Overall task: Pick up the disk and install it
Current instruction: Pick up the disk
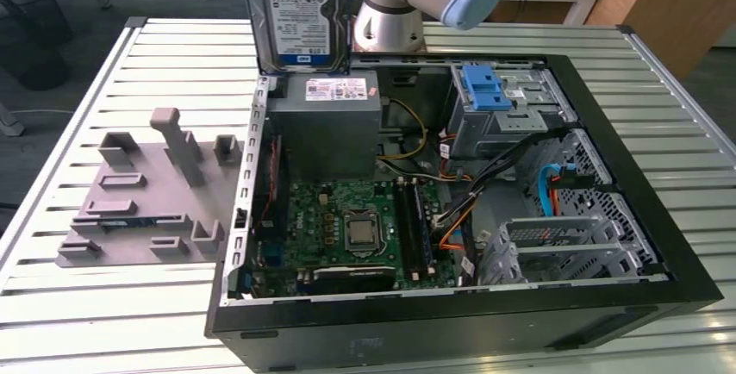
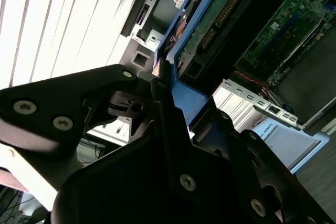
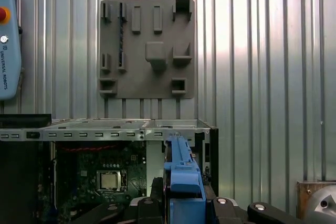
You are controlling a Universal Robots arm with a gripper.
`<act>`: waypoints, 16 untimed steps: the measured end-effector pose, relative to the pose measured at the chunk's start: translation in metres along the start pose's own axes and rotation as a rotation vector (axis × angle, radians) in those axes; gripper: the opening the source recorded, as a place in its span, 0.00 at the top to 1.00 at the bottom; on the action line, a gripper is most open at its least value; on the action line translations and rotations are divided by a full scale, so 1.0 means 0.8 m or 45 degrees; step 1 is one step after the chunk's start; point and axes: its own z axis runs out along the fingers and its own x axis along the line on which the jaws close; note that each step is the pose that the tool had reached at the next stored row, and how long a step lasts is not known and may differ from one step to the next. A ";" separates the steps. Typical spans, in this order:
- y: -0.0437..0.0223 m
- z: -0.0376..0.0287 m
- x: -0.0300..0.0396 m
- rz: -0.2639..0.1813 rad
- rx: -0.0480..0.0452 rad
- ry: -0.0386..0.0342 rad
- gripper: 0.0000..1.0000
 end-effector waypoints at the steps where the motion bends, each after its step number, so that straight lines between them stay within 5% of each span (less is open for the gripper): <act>1: -0.0009 0.0000 0.0000 0.000 0.000 0.0000 0.64; 16: -0.0040 0.0003 0.0019 0.000 0.005 -0.0003 0.64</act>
